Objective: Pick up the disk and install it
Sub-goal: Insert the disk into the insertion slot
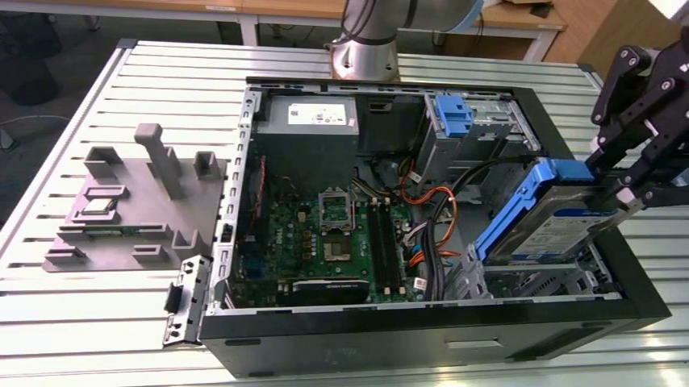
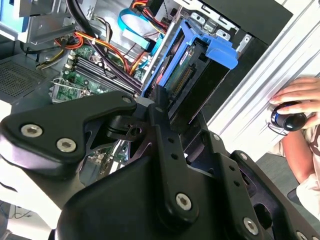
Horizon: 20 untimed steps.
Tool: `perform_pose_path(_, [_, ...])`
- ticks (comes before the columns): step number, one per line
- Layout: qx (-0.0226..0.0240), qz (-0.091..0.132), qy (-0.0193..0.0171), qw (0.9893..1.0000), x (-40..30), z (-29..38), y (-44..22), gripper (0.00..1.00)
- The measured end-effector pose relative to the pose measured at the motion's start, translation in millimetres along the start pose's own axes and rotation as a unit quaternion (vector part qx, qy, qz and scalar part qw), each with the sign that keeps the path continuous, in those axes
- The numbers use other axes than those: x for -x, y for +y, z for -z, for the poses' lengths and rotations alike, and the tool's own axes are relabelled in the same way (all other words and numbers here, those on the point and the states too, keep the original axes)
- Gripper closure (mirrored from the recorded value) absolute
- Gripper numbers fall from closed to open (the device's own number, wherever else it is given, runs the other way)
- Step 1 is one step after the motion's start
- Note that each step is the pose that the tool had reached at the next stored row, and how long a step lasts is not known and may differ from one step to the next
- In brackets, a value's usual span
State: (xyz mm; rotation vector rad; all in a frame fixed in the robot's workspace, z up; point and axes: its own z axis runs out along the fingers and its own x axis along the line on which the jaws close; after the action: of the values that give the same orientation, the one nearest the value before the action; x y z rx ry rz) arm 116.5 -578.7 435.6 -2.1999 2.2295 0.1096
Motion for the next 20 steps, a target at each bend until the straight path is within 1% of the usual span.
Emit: perform_pose_path(20, [0.0, 0.0, 0.0, 1.0, -2.0, -36.3, -1.7, 0.65])
